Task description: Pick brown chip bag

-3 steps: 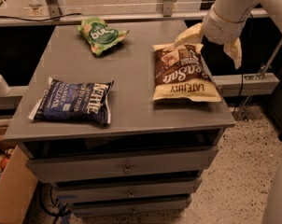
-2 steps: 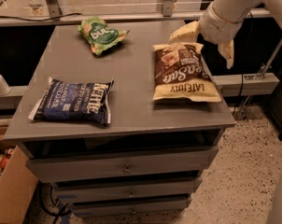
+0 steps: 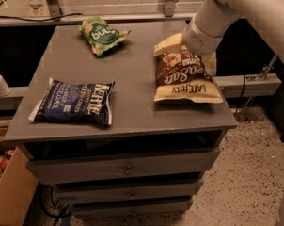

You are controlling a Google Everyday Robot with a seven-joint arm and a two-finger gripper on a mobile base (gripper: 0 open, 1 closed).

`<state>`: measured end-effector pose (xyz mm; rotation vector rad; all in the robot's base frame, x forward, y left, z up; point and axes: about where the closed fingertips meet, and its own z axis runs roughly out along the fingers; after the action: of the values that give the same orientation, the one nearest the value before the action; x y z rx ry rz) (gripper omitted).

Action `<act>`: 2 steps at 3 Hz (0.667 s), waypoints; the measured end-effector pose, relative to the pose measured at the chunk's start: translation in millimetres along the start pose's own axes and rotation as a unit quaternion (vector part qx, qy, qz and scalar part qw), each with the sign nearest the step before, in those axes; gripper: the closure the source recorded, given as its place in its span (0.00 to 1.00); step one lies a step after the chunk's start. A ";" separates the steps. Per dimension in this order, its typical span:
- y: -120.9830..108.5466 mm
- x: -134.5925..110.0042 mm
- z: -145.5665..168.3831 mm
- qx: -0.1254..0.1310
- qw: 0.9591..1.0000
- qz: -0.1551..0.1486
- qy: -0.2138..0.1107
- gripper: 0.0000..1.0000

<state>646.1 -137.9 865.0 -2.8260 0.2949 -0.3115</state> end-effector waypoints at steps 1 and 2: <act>0.0 -8.7 23.2 -0.017 1.000 -0.004 -0.004 0.12; 2.6 -13.2 33.9 -0.029 1.000 -0.005 -0.004 0.32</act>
Offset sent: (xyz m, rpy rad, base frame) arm -0.0084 0.0086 -0.0443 -0.0842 0.0176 -0.0072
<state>641.2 -128.7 830.0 -2.8856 0.2929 -0.2996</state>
